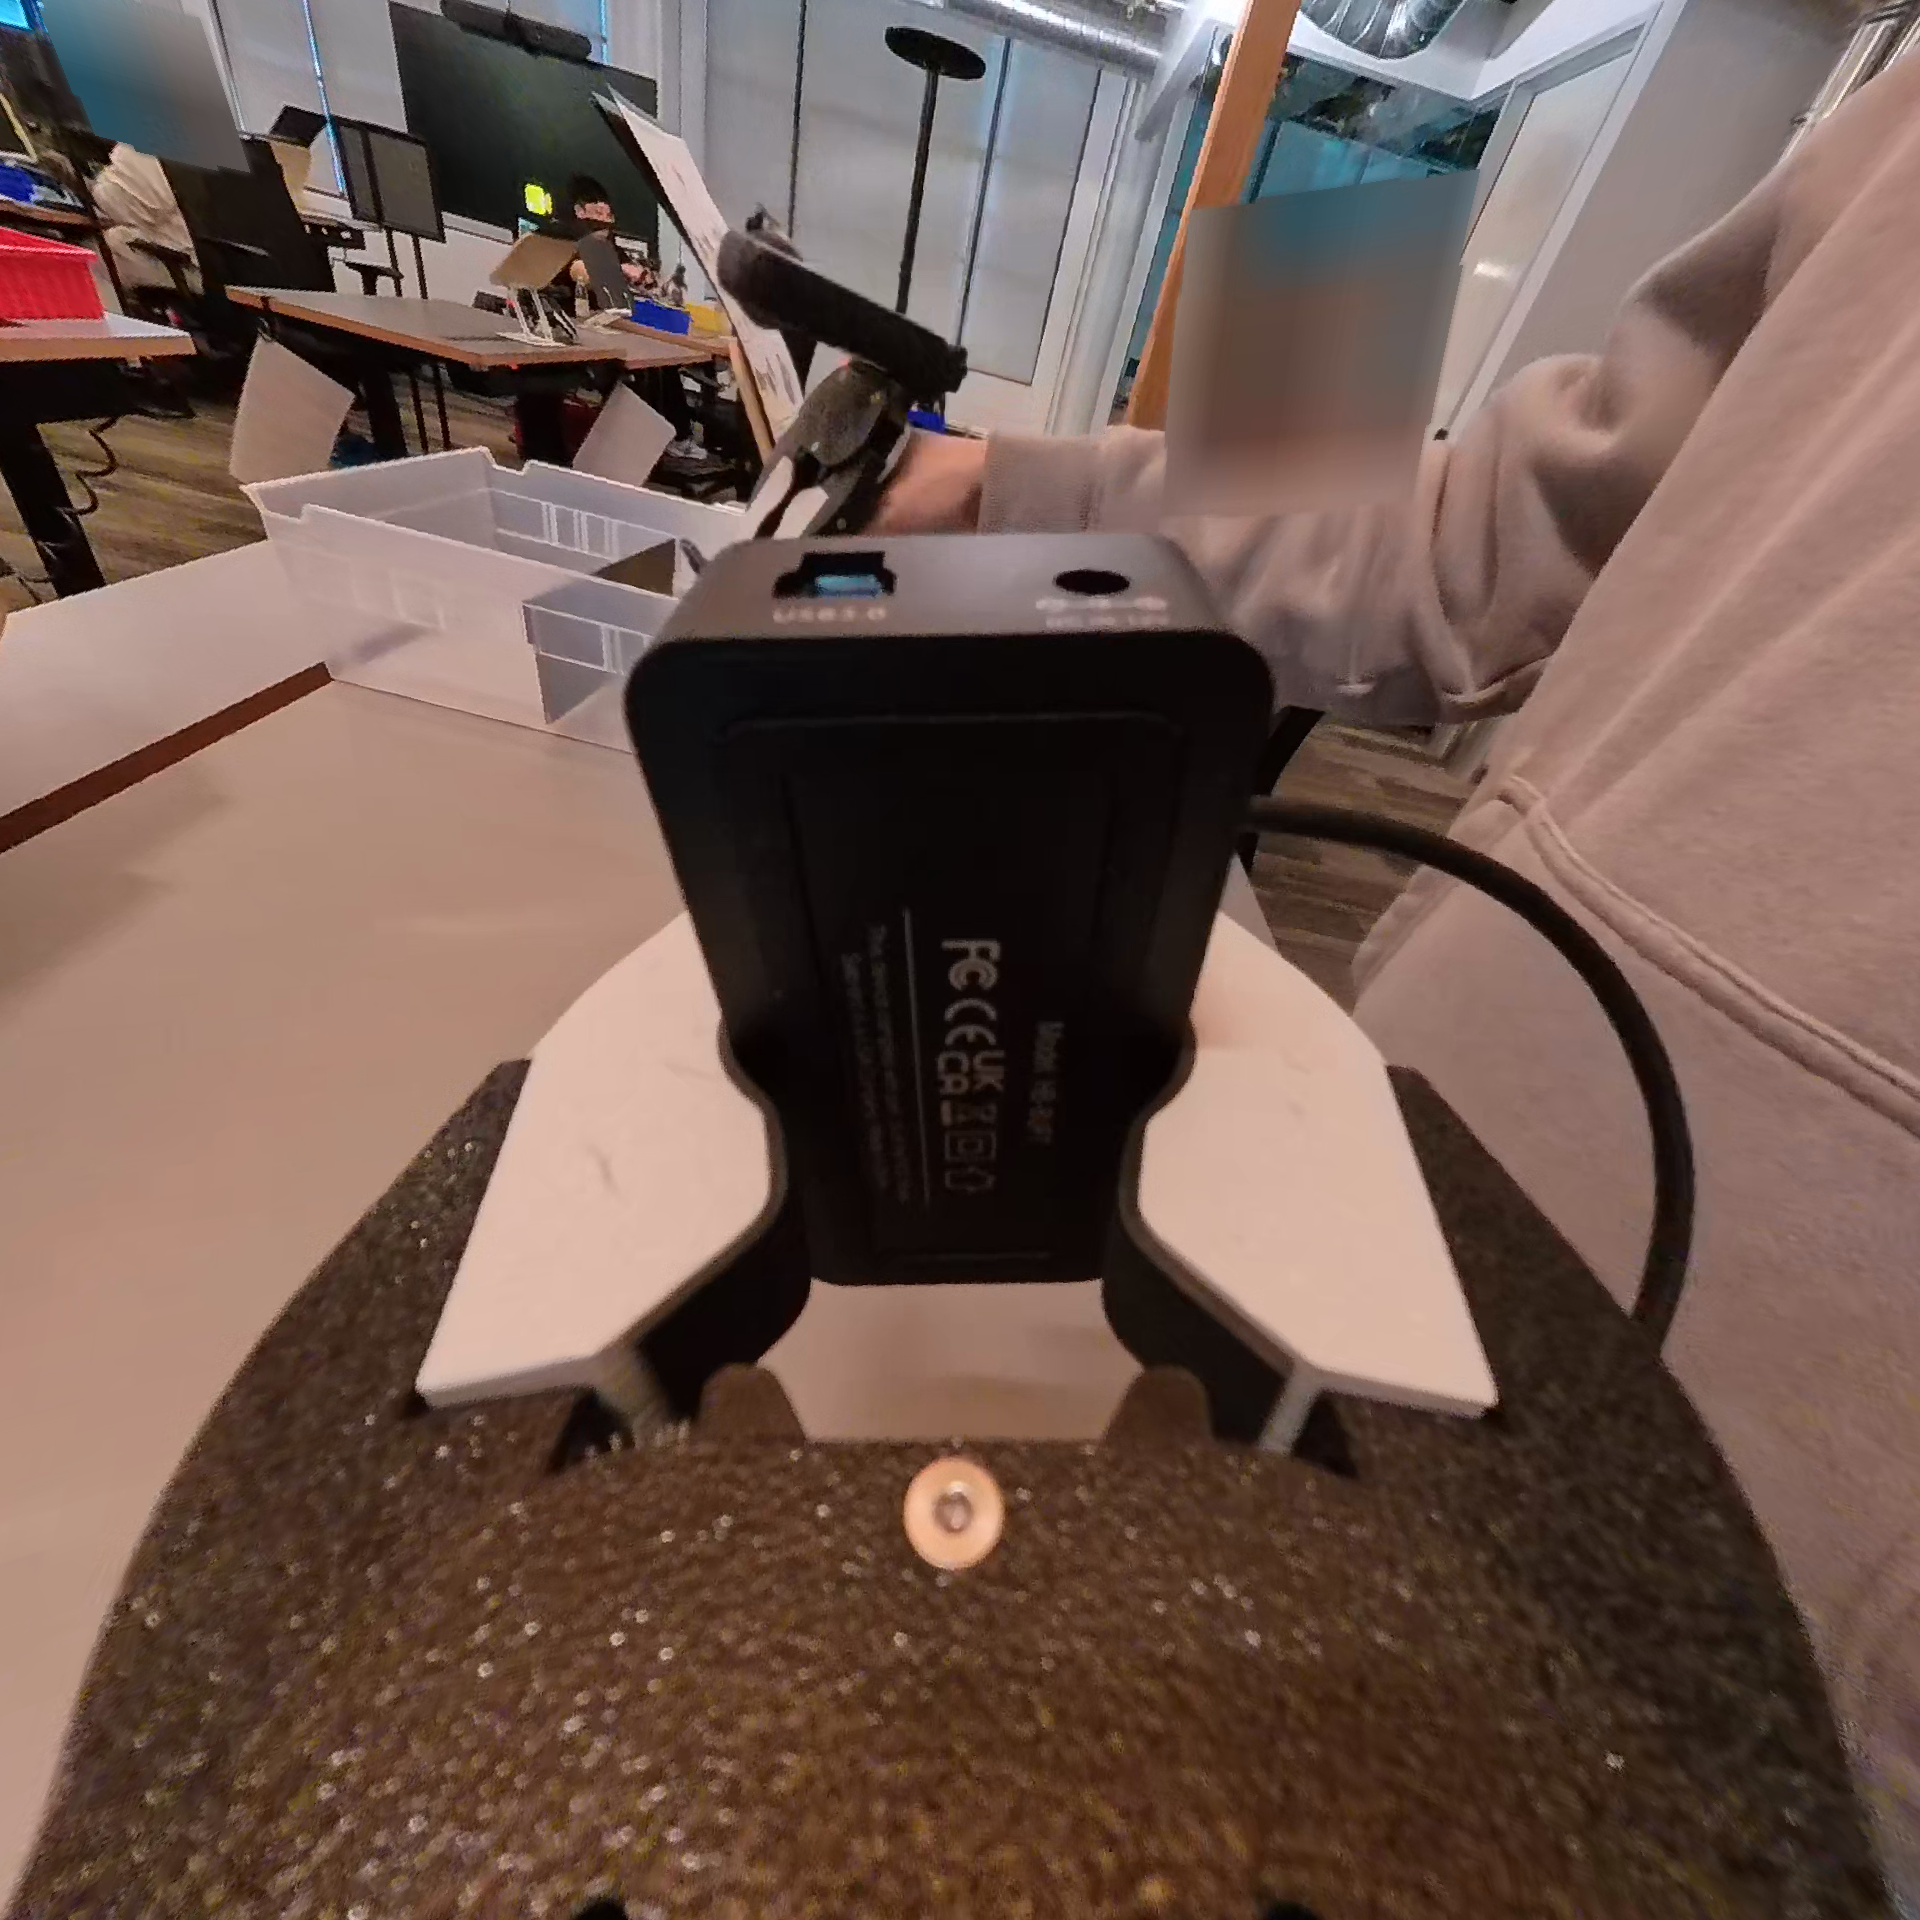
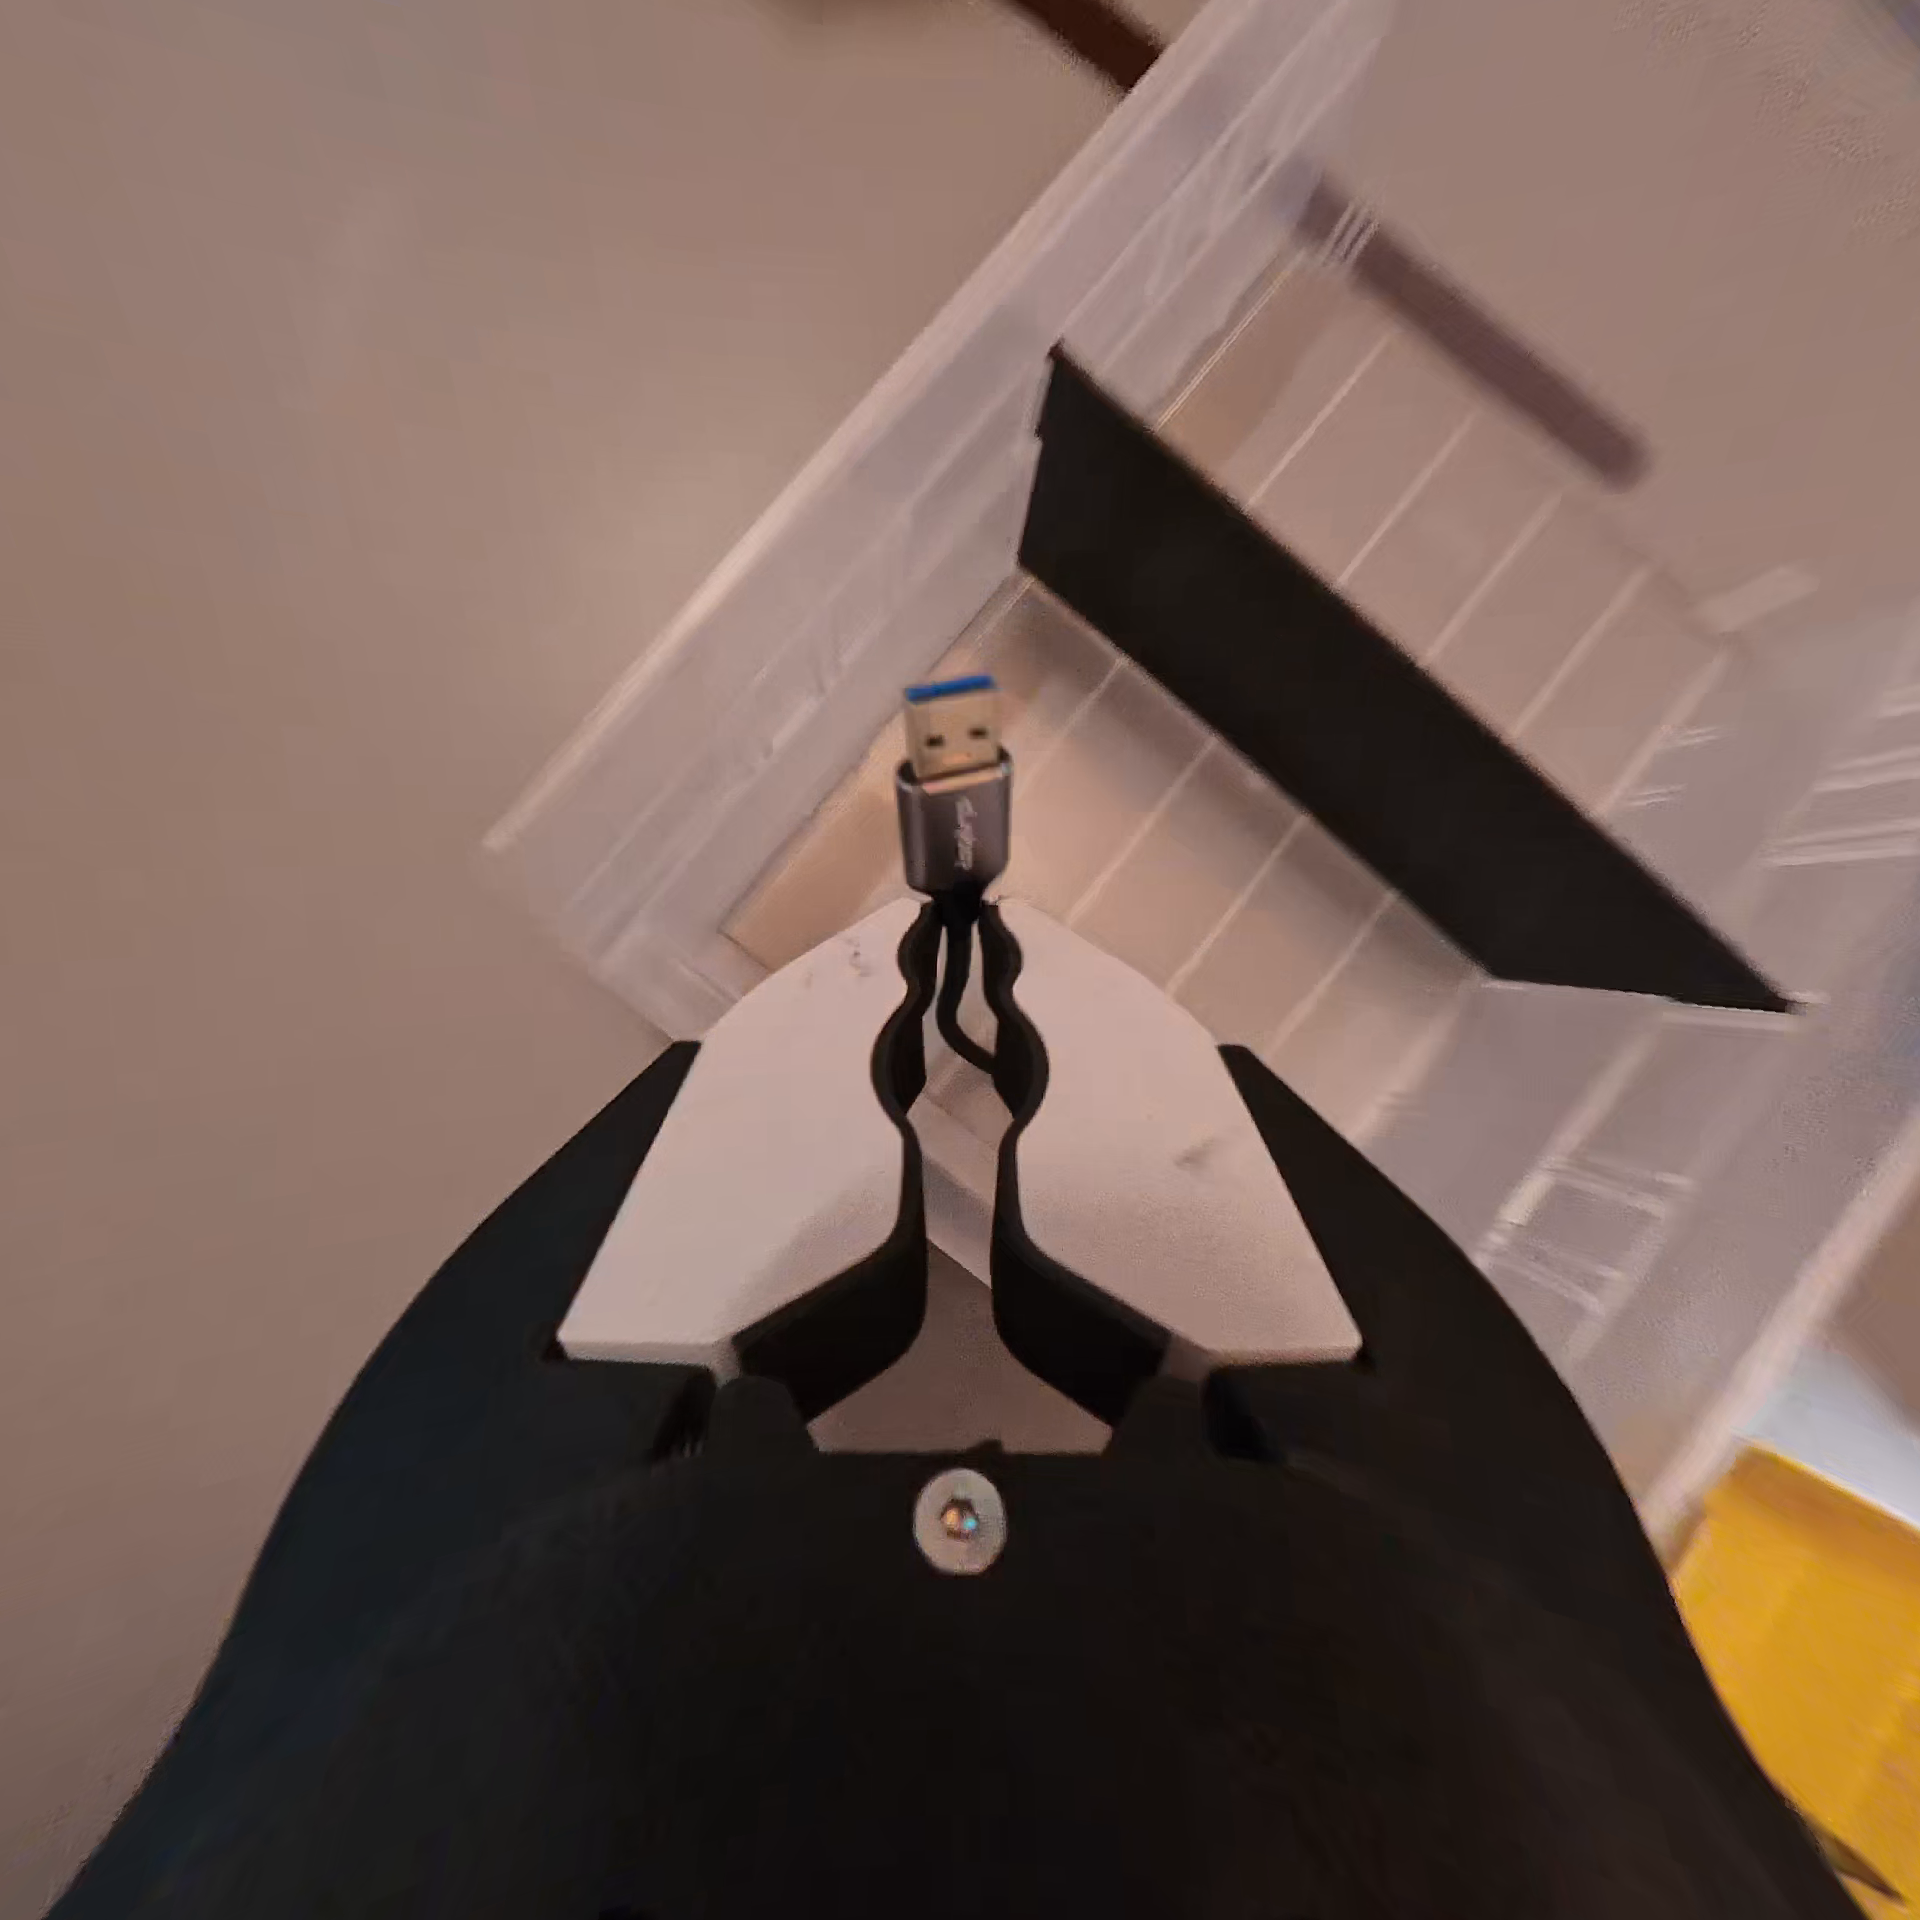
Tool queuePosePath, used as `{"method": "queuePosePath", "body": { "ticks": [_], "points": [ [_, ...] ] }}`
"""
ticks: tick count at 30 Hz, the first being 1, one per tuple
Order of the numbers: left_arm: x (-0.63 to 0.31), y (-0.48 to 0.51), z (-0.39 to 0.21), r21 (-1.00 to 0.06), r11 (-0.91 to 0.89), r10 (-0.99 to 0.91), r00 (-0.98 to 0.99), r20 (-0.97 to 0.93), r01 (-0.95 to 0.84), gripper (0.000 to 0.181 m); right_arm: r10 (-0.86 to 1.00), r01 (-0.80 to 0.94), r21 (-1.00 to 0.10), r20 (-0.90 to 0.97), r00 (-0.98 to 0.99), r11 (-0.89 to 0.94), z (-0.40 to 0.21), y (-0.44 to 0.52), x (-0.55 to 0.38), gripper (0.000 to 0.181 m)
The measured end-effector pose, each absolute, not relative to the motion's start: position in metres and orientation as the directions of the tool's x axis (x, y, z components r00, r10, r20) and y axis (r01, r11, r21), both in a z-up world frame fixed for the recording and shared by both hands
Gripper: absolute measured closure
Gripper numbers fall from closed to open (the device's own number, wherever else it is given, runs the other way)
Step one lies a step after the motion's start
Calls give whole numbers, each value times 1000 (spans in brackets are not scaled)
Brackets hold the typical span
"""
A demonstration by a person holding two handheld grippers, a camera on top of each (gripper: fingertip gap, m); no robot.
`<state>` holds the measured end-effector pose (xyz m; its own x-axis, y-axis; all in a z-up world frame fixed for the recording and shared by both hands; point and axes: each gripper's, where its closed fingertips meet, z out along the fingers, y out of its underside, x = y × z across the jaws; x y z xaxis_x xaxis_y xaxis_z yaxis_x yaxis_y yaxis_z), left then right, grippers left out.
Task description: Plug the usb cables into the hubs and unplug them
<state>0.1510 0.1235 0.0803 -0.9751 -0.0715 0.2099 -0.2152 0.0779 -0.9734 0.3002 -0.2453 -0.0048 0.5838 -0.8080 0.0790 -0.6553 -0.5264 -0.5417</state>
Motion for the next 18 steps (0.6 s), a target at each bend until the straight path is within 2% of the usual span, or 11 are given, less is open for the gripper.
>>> {"method": "queuePosePath", "body": {
  "ticks": [1, 4, 7, 9, 11, 14, 16, 18],
  "points": [
    [153, 123, 80, -975, 81, -82, -976, 203, -209, 111, -820, -686, -520, 48, 571, -508, -15, -242, 301, 167],
    [161, 124, 81, -980, 74, -131, -976, 175, -186, 111, -886, -735, -523, 96, 453, -432, -21, -253, 311, 116],
    [171, 124, 81, -984, 85, -200, -971, 134, -154, 111, -938, -661, -679, 127, 324, -320, 26, -247, 309, 113],
    [171, 121, 85, -988, 83, -199, -974, 108, -126, 111, -922, -596, -774, -40, 385, -215, 59, -201, 293, 112],
    [169, 115, 82, -989, 109, -182, -980, 83, -104, 111, -764, -600, -797, -342, 548, -74, 83, -123, 264, 111],
    [169, 103, 74, -984, 159, -157, -986, 55, -80, 111, -332, -763, -645, -731, 596, 51, 105, -18, 207, 110],
    [167, 94, 71, -983, 172, -133, -990, 37, -60, 111, -145, -845, -534, -839, 525, 26, 104, 28, 177, 110],
    [161, 86, 70, -982, 181, -97, -995, 26, -44, 111, -64, -888, -459, -886, 459, -15, 95, 58, 157, 111]
  ]
}}
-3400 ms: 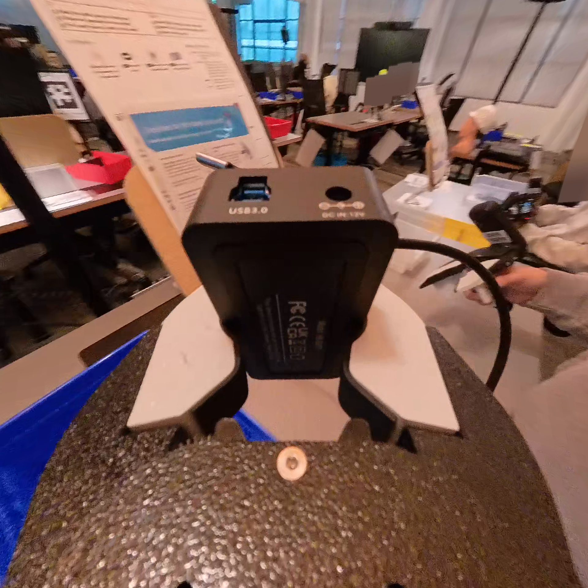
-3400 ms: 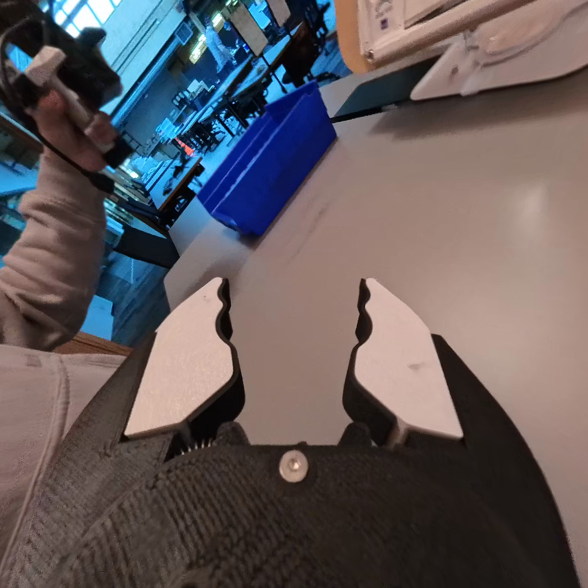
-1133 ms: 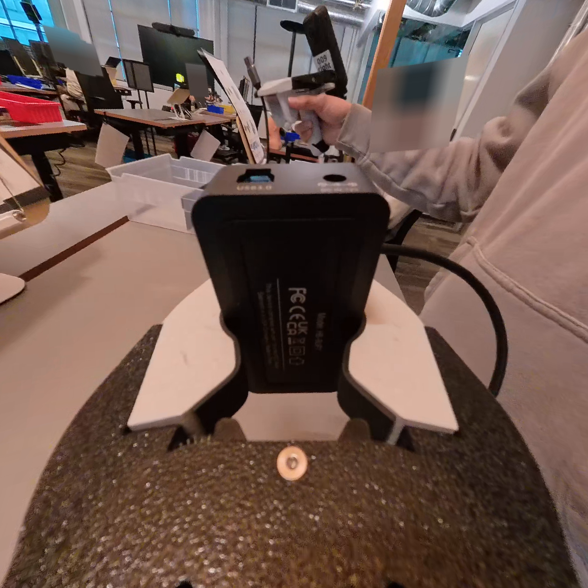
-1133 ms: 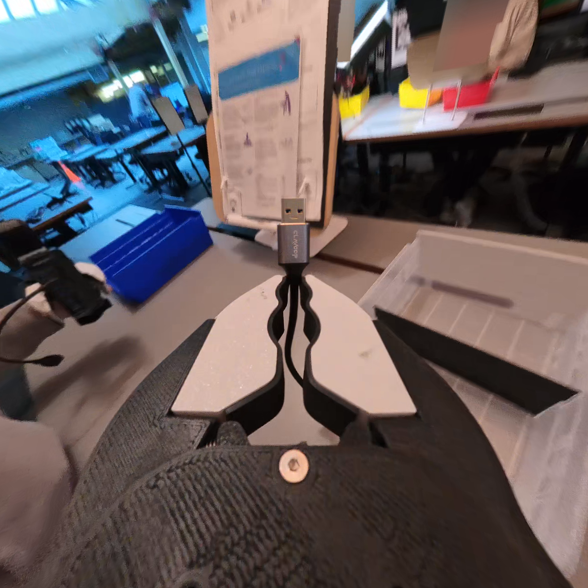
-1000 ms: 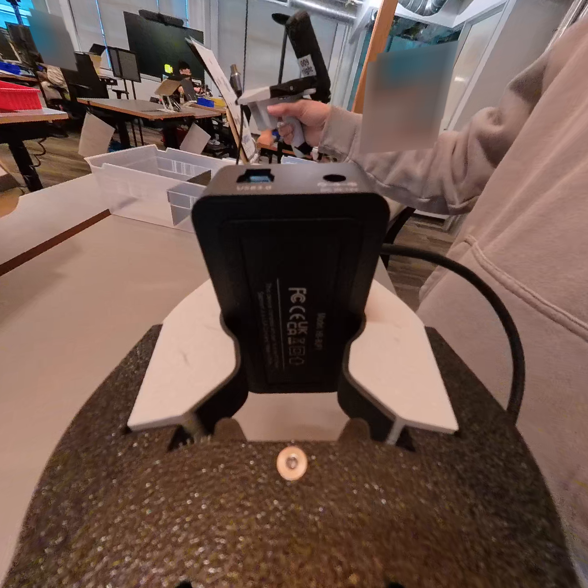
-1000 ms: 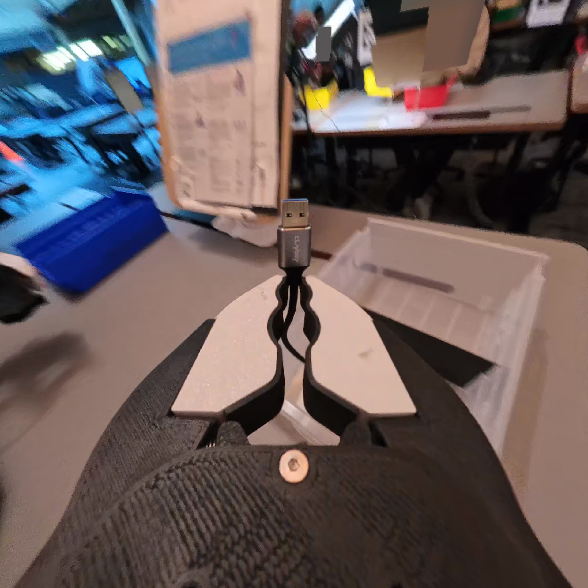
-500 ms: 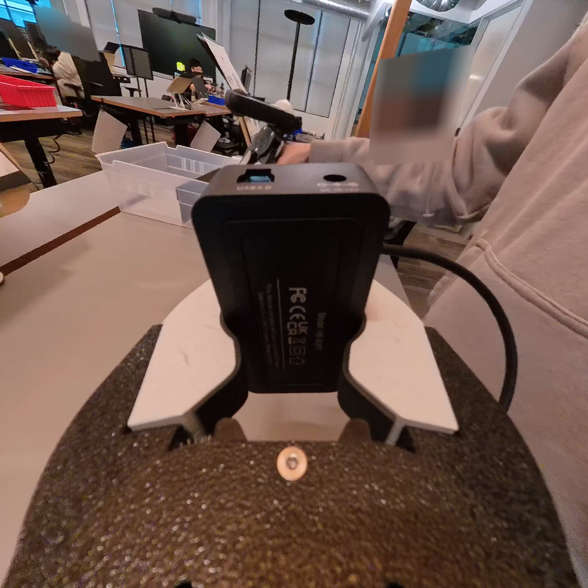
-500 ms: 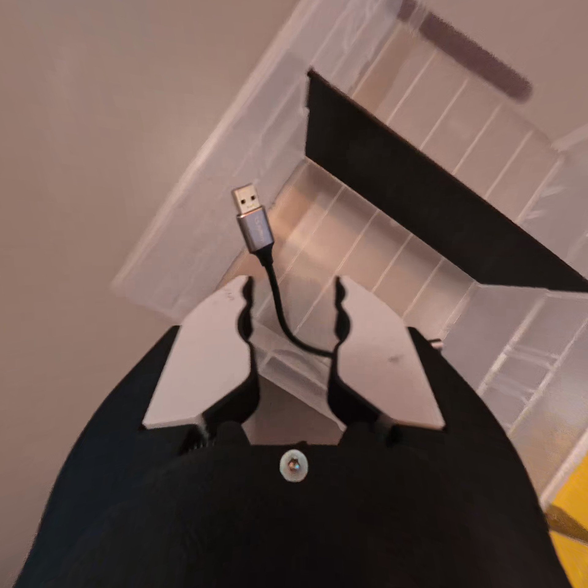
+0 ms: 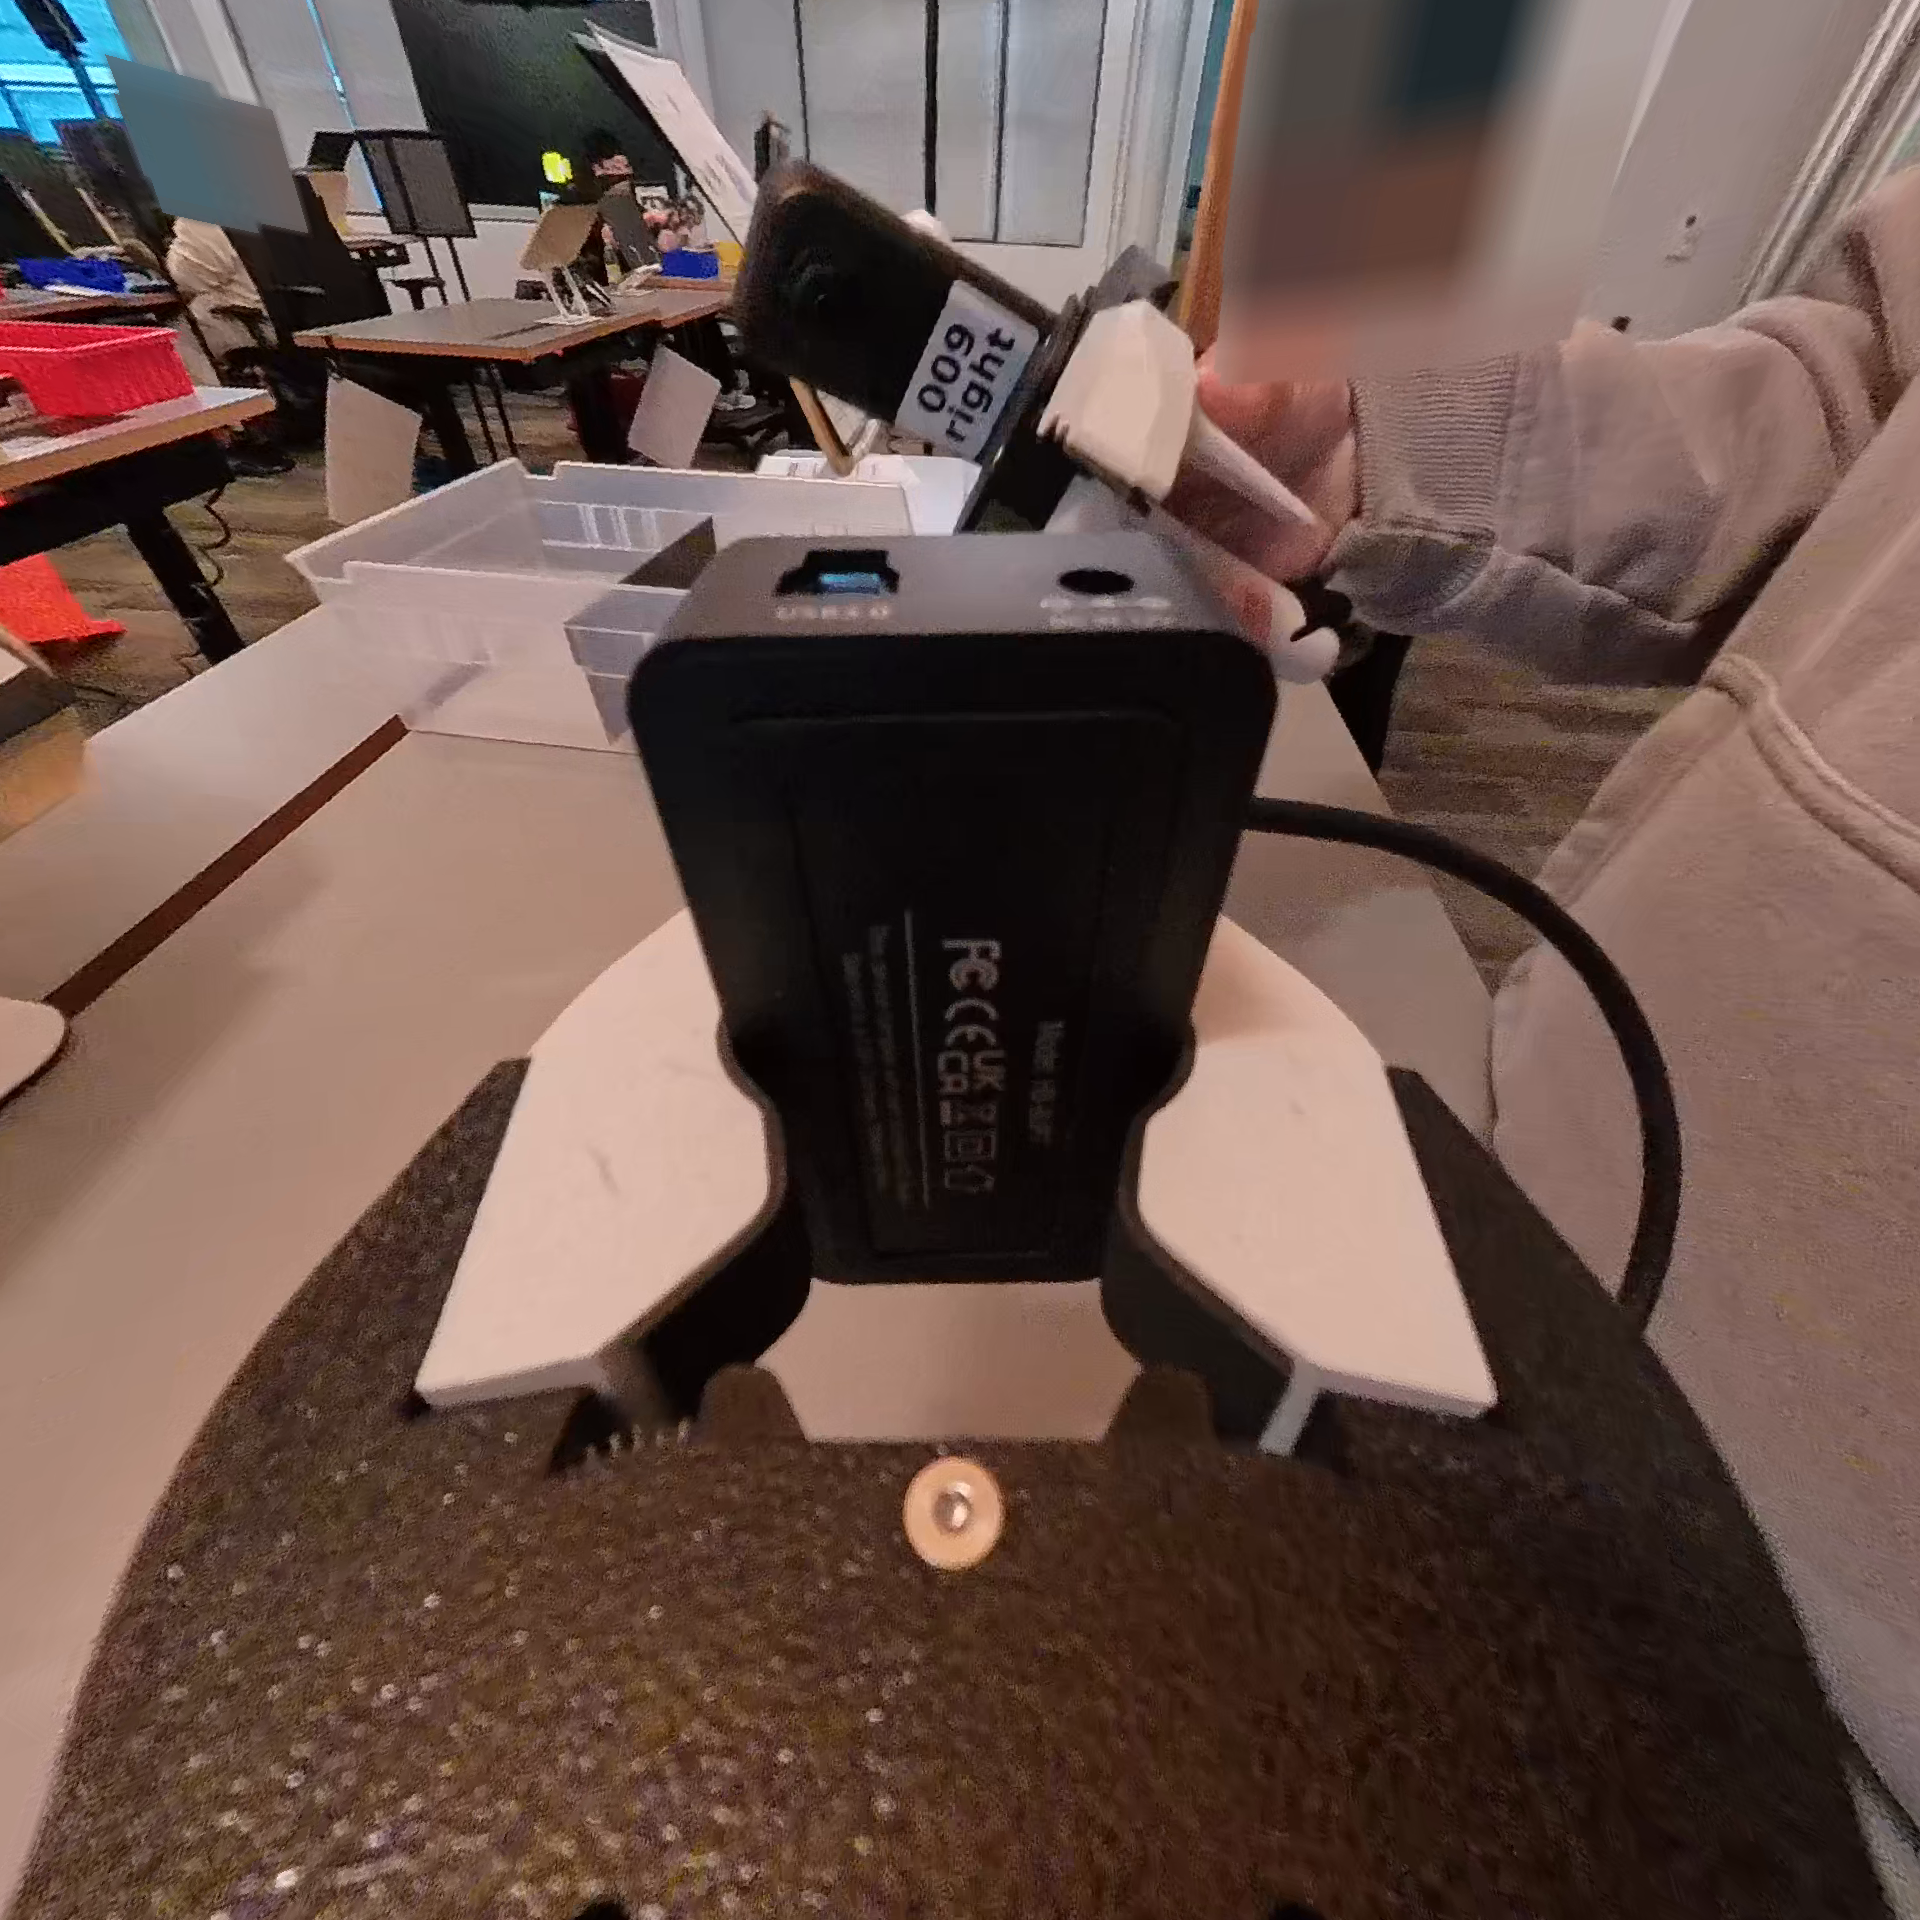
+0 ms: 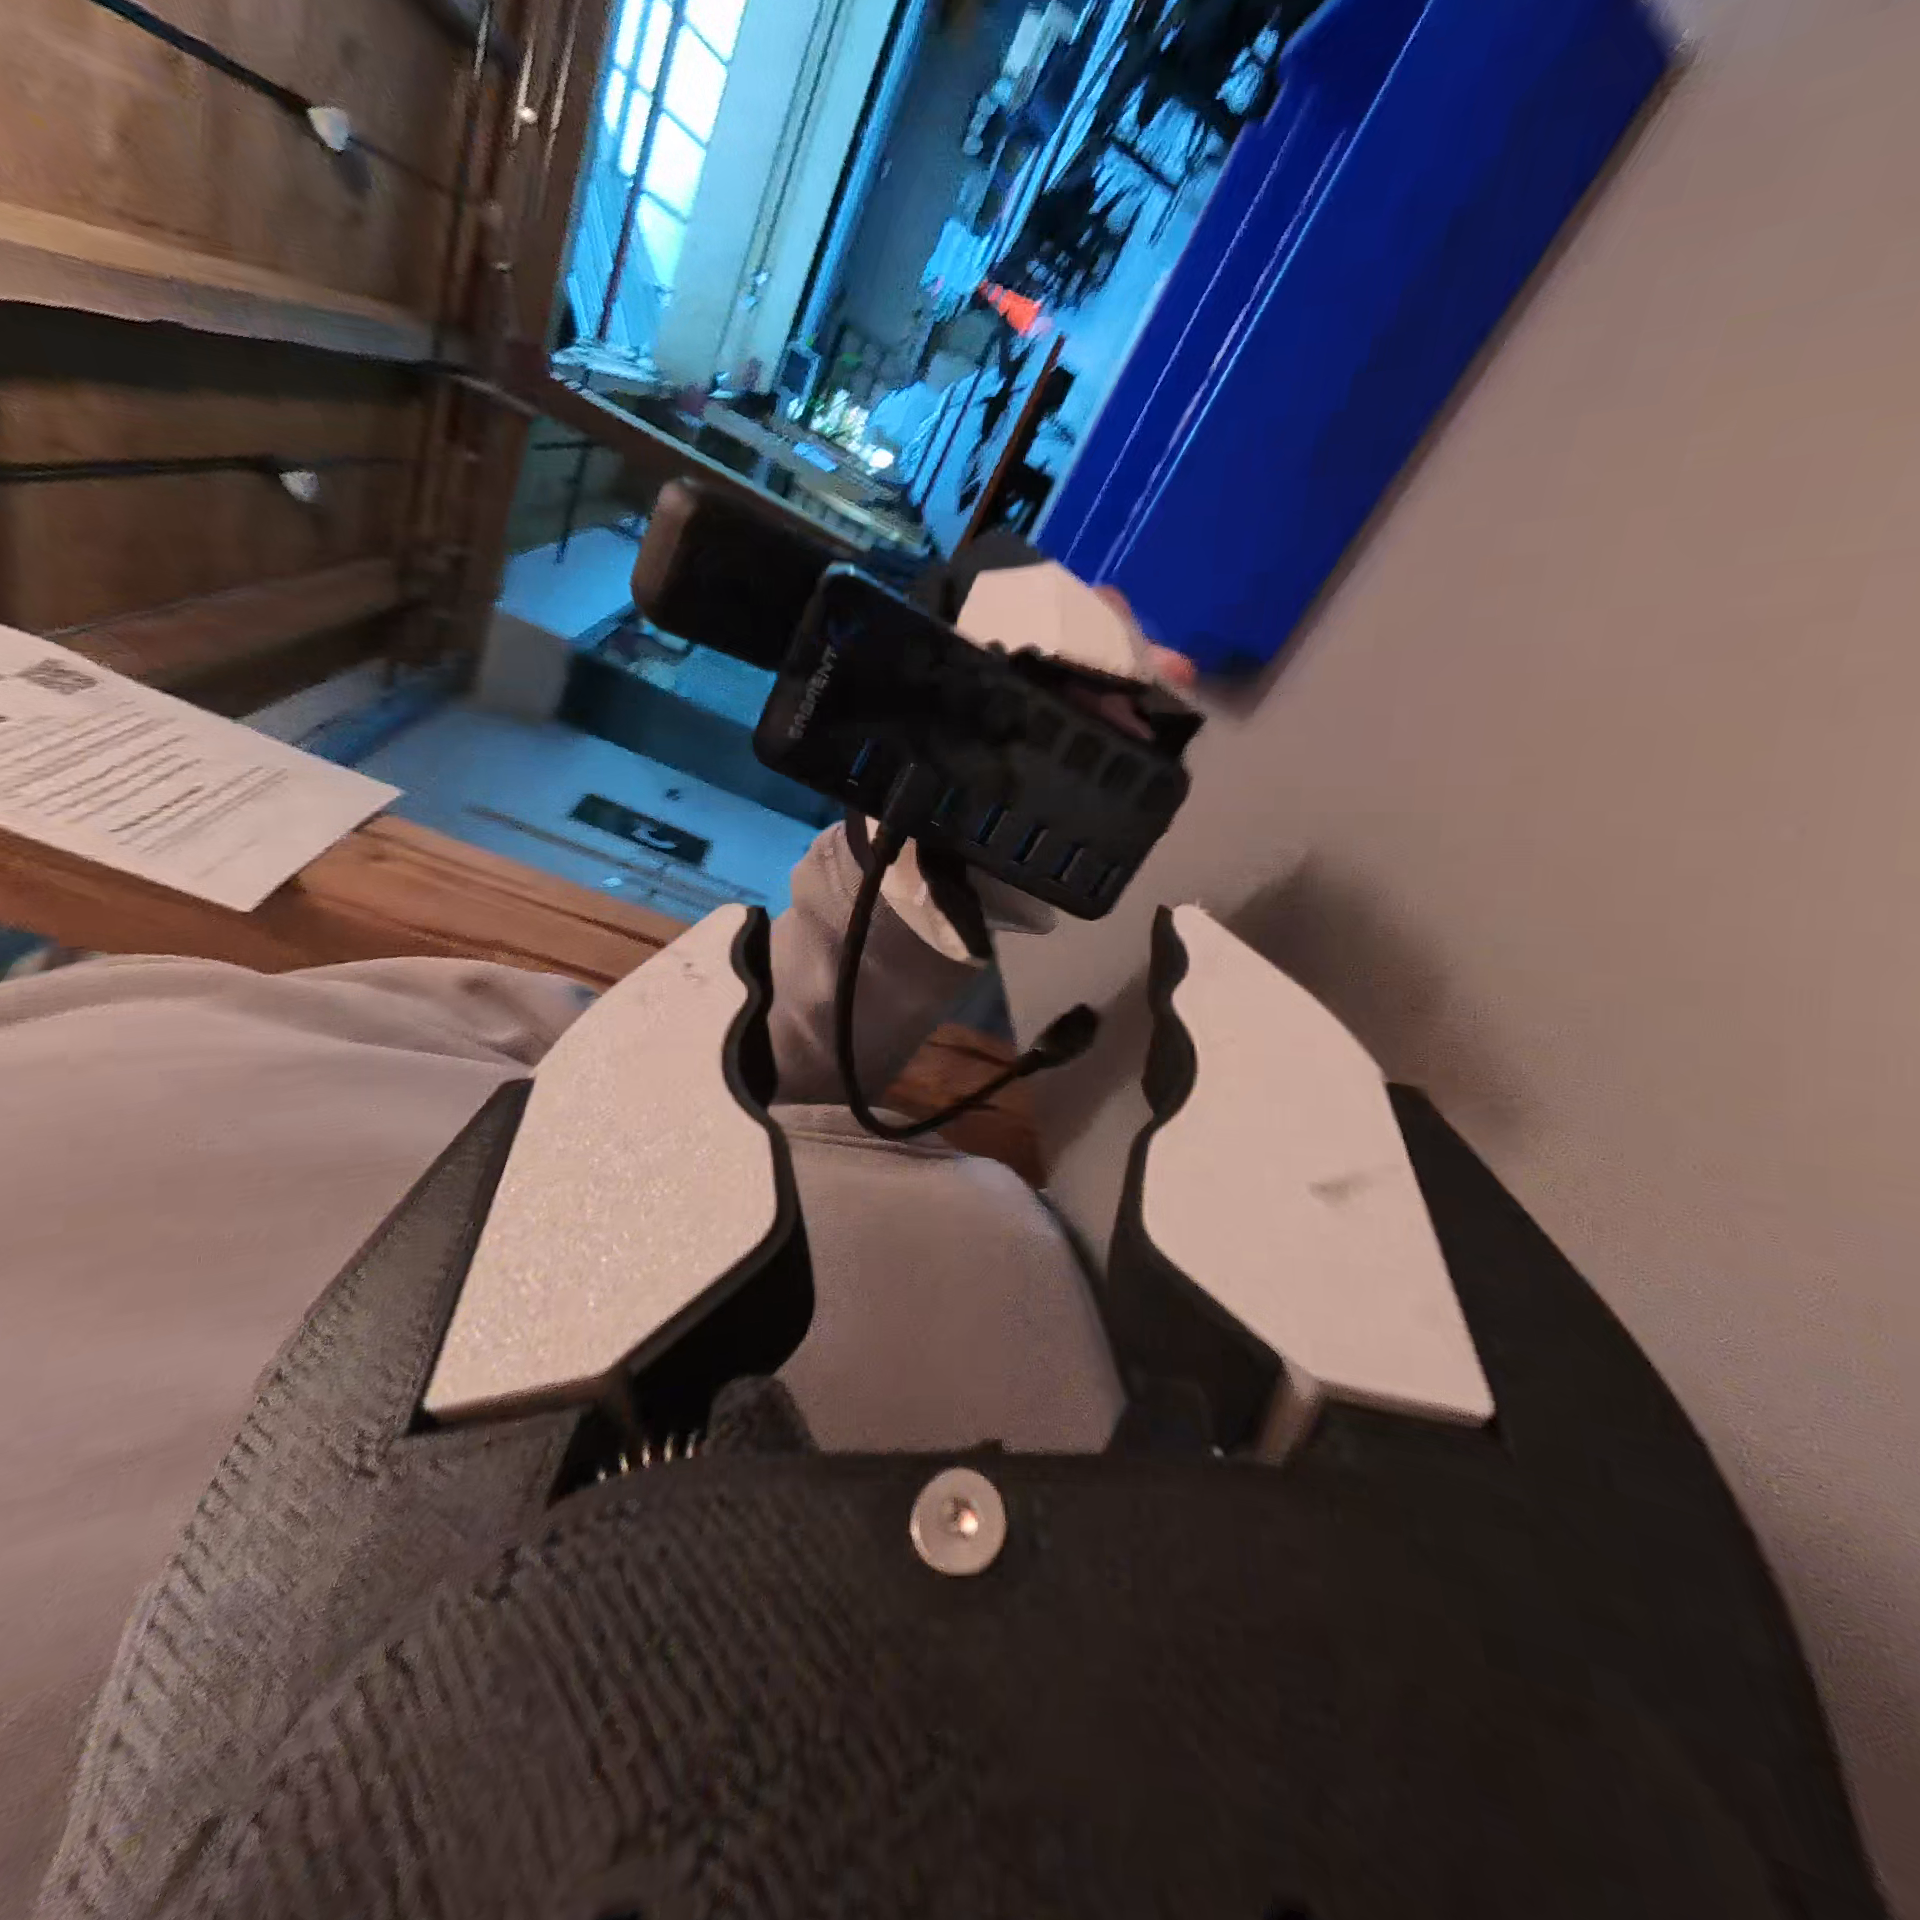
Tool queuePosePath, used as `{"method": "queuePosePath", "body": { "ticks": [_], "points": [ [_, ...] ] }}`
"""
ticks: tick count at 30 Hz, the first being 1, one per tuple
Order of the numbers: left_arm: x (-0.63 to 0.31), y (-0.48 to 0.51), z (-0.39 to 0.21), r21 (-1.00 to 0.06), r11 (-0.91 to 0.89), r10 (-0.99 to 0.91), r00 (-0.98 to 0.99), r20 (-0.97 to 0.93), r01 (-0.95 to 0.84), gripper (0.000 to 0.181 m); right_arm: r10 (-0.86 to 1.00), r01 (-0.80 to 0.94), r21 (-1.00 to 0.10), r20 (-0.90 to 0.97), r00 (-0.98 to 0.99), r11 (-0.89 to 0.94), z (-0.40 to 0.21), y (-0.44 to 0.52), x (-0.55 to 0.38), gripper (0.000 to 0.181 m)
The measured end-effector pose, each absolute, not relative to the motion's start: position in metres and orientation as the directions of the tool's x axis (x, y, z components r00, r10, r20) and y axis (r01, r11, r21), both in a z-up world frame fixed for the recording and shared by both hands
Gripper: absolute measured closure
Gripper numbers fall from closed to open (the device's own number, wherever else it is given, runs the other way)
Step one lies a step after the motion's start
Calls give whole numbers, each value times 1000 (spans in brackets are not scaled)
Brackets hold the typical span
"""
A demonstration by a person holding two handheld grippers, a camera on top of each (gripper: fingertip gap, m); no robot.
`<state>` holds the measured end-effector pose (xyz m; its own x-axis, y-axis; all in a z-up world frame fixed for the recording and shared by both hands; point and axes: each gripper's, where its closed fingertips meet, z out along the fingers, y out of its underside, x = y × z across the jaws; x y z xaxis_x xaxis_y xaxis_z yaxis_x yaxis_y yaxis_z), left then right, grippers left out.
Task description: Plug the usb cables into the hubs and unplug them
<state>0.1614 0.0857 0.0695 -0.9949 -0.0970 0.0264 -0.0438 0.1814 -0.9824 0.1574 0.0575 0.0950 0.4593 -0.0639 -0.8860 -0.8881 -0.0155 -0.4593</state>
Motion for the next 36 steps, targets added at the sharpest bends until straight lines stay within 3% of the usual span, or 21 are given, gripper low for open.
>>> {"method": "queuePosePath", "body": {
  "ticks": [5, 9, 12, 21, 29, 36],
  "points": [
    [150, 73, 64, -975, 220, -36, -999, 6, -14, 111, 39, -916, -402, -915, 401, -6, 94, 95, 143, 134],
    [143, 68, 61, -973, 230, 0, -1000, -5, 5, 111, -8, -906, -418, -908, 420, -62, 85, 106, 138, 143],
    [144, 68, 60, -972, 236, -2, -1000, -22, 21, 112, 59, -921, -385, -923, 381, -66, 93, 106, 134, 170],
    [141, 66, 59, -960, 248, 7, -991, -130, 128, 112, 93, -937, -320, -946, 310, -138, 89, 101, 124, 172],
    [149, 63, 63, -958, 283, -108, -992, -72, 39, 111, 139, -962, -267, -956, 258, -54, 94, 97, 132, 173],
    [157, 75, 66, -936, 345, -230, -973, -4, -77, 103, 115, -945, -327, -939, 325, 1, 98, 100, 135, 173]
  ]
}}
